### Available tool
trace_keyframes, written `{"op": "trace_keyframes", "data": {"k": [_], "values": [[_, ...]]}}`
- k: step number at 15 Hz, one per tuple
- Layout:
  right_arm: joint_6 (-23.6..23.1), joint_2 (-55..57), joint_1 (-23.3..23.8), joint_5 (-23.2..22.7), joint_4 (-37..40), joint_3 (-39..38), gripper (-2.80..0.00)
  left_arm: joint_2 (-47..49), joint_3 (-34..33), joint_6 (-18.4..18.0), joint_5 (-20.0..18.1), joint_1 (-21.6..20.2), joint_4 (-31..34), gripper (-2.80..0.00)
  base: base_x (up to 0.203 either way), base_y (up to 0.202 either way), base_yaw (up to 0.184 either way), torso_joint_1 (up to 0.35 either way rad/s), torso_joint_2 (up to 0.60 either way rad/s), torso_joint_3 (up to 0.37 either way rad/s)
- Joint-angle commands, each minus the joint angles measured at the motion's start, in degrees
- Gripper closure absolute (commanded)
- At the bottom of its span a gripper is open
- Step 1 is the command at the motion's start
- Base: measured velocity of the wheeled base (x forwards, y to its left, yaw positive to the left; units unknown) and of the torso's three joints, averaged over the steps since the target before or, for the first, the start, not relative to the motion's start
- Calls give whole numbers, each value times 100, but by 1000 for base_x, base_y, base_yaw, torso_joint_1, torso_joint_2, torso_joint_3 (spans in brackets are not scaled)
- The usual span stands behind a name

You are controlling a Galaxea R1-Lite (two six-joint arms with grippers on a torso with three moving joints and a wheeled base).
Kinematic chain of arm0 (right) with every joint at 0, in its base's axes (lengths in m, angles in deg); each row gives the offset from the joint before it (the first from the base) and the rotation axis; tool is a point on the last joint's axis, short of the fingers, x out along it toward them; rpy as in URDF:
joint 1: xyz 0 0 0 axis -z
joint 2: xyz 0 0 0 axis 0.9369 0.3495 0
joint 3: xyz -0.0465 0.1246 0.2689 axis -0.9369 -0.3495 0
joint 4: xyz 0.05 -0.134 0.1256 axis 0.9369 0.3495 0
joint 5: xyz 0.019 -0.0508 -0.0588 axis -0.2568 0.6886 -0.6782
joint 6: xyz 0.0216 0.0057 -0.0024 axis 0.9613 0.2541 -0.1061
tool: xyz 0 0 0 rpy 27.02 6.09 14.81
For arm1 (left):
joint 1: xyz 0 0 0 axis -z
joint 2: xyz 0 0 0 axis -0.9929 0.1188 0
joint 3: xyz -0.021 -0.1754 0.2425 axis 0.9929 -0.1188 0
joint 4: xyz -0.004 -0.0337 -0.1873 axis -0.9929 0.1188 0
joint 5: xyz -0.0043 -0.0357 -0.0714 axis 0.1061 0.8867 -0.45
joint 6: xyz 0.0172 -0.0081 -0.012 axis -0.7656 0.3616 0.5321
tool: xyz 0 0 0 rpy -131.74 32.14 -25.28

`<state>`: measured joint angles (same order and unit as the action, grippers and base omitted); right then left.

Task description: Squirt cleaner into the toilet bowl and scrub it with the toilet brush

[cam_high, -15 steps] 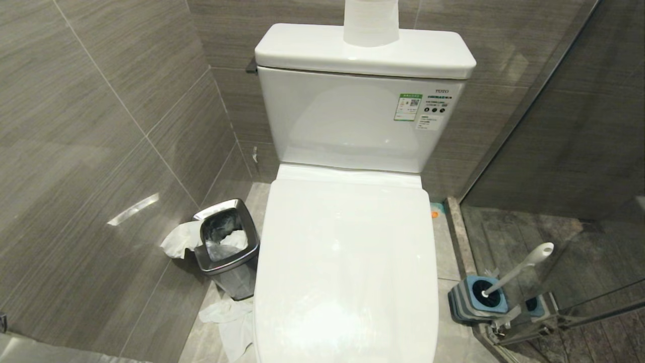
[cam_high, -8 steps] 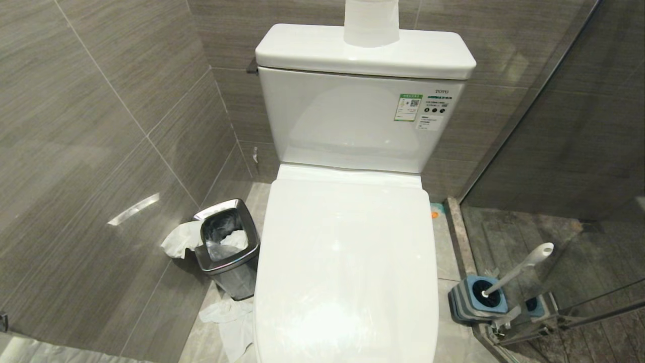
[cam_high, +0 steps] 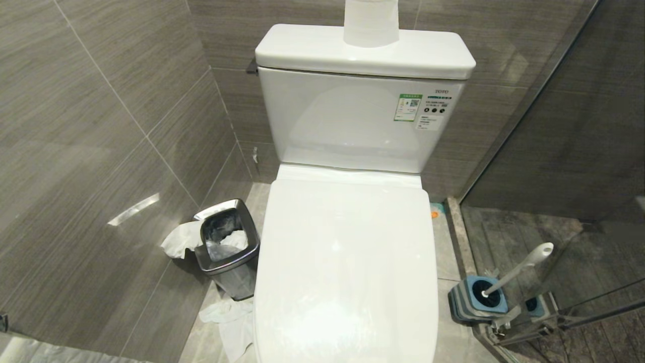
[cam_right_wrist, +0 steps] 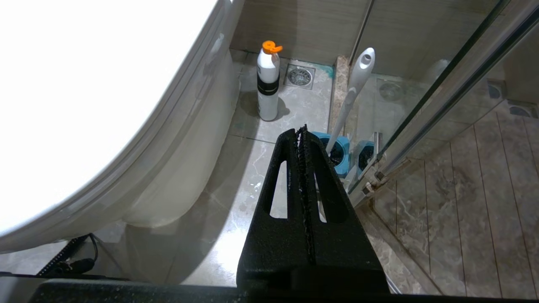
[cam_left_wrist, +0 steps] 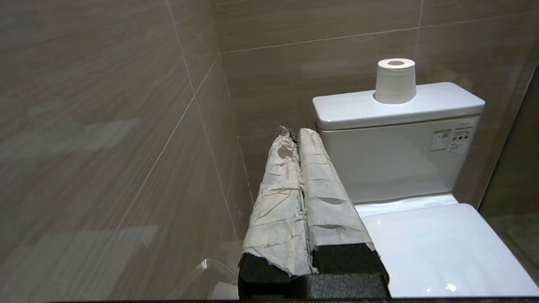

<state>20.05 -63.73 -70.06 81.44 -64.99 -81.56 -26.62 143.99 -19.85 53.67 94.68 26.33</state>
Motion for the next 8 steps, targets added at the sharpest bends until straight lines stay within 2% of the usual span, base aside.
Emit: {"op": "trace_keyframes", "data": {"k": [1, 5, 8], "values": [[1, 5, -2, 0, 1, -5, 0, -215, -195, 88, 2, -118, 8, 0, 0, 0, 0, 0, 0, 0], [1, 5, -2, 0, 1, 2, 0, -613, -542, 260, -99, -399, 21, 0, 0, 0, 0, 0, 0, 0], [1, 5, -2, 0, 1, 4, 0, -833, -724, 302, -157, -455, 43, 0, 0, 0, 0, 0, 0, 0]]}}
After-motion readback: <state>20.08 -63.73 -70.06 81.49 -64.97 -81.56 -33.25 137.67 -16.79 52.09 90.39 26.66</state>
